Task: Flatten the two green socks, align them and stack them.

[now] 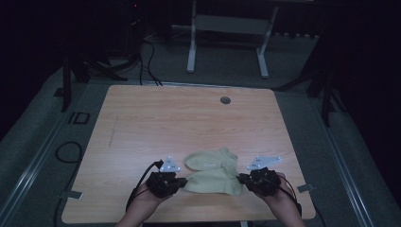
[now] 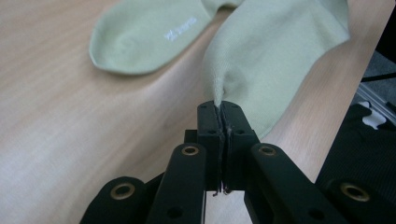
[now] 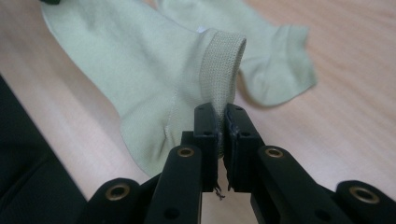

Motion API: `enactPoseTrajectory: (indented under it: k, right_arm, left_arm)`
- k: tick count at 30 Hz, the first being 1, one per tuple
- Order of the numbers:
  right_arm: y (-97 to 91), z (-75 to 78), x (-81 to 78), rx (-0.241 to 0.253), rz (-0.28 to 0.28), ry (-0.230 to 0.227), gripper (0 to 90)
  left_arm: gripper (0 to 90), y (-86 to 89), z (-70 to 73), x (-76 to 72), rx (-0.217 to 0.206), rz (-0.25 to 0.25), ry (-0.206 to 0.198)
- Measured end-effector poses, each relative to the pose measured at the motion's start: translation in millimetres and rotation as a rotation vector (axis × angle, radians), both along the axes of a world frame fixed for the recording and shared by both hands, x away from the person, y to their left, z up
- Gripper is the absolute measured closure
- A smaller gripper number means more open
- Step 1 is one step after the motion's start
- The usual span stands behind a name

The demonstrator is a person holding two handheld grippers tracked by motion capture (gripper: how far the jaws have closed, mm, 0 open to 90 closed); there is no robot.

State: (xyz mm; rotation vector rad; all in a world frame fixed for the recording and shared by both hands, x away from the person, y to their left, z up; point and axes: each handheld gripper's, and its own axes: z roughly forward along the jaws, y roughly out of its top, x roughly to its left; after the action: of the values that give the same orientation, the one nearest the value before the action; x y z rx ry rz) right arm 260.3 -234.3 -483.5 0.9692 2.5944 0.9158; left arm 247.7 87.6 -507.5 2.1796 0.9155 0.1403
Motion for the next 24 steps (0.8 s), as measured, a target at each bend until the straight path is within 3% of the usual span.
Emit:
enactPoseTrajectory:
  k: [14,19,24]
  right_arm:
    - [1.7,25.3,50.9,0.001,-0.057,-0.038,84.4]
    - [3.6,21.3,68.7,-0.011,-0.072,-0.017,84.4]
    - [3.5,7.8,87.4,-0.027,-0.089,0.031,84.3]
  left_arm:
    - [87.8,-9.2,25.0,49.9,0.005,0.041,-0.026]
    - [87.8,-16.3,18.3,67.5,0.046,0.058,-0.004]
    - [87.8,-19.1,5.2,81.7,0.081,0.059,0.036]
